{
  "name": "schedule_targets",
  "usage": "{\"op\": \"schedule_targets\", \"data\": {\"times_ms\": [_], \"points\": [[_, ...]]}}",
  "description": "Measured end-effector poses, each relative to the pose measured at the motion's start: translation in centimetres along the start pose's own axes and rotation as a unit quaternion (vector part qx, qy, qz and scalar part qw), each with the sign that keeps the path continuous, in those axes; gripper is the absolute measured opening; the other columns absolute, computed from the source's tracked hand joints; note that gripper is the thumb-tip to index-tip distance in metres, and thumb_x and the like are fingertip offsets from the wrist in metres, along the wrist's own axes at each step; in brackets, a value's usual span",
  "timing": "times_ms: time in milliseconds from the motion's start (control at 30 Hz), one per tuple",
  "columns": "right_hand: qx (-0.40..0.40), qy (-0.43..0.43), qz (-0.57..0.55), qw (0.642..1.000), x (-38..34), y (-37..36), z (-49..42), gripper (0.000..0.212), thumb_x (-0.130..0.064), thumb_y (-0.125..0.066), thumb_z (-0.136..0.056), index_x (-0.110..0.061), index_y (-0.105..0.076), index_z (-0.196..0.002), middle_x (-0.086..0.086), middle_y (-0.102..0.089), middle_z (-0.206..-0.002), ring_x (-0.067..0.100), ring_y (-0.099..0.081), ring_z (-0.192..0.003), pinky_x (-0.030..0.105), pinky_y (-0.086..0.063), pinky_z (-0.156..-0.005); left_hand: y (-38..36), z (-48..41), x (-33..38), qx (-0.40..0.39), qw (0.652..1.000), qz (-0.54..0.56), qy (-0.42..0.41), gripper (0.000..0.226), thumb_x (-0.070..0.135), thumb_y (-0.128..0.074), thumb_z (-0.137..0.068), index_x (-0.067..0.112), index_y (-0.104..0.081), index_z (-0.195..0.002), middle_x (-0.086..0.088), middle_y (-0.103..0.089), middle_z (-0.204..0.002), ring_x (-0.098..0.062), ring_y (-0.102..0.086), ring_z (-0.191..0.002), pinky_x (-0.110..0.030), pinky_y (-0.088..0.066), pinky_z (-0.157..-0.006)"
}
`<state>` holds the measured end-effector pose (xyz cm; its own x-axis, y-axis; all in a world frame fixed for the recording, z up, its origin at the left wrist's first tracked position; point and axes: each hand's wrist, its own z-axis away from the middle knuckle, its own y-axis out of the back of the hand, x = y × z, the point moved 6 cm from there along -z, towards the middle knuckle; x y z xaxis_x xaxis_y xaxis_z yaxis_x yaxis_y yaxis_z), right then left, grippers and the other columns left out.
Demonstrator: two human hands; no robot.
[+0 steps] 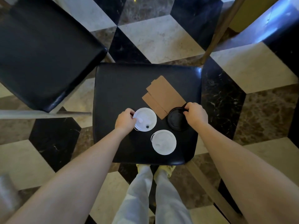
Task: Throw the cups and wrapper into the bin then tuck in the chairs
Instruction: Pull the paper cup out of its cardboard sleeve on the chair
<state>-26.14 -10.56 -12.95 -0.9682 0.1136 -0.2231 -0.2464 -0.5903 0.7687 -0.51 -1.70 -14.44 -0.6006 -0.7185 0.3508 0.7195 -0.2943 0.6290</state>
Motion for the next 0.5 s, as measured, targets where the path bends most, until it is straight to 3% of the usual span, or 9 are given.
{"op": "schedule_targets", "data": {"times_ms": [133,267,400,500], "points": [[0.000,-0.012,-0.162,0.987,0.0,0.7,-0.2,0.019,-0.019,-0.061,-0.091,-0.009,-0.063,-0.107,0.006,-0.063,-0.095,0.023,-0.061,-0.087,0.035,-0.051,-0.078,-0.2,0.4,-0.3,-0.036,0.979,0.197,0.032,0.029,0.007,-0.055,-0.091,0.007,-0.060,-0.119,0.000,-0.061,-0.092,-0.014,-0.061,-0.080,-0.029,-0.057,-0.074],[0.015,-0.021,-0.297,0.955,-2.5,0.9,0.1,0.021,-0.020,-0.067,-0.087,-0.011,-0.062,-0.105,-0.002,-0.057,-0.083,0.019,-0.059,-0.083,0.044,-0.056,-0.082,-0.8,1.2,-0.6,-0.086,0.933,0.342,0.074,0.029,0.013,-0.053,-0.096,0.007,-0.059,-0.124,-0.011,-0.063,-0.117,-0.022,-0.063,-0.104,-0.026,-0.055,-0.071],[-0.001,0.010,-0.284,0.959,-5.9,-1.2,1.3,0.019,-0.019,-0.068,-0.086,-0.009,-0.064,-0.101,0.003,-0.060,-0.089,0.024,-0.061,-0.084,0.044,-0.053,-0.083,-1.5,1.7,-0.8,-0.126,0.895,0.416,0.097,0.035,0.031,-0.039,-0.102,0.011,-0.062,-0.118,-0.011,-0.066,-0.116,-0.021,-0.063,-0.104,-0.029,-0.053,-0.076],[-0.013,0.022,-0.234,0.972,-7.2,-3.3,2.4,0.020,-0.022,-0.064,-0.089,-0.009,-0.061,-0.104,0.006,-0.063,-0.096,0.023,-0.058,-0.087,0.034,-0.049,-0.080,-1.8,2.0,-1.0,-0.145,0.883,0.438,0.089,0.044,0.041,-0.034,-0.101,0.012,-0.062,-0.118,-0.009,-0.068,-0.112,-0.019,-0.063,-0.105,-0.030,-0.052,-0.082]]}}
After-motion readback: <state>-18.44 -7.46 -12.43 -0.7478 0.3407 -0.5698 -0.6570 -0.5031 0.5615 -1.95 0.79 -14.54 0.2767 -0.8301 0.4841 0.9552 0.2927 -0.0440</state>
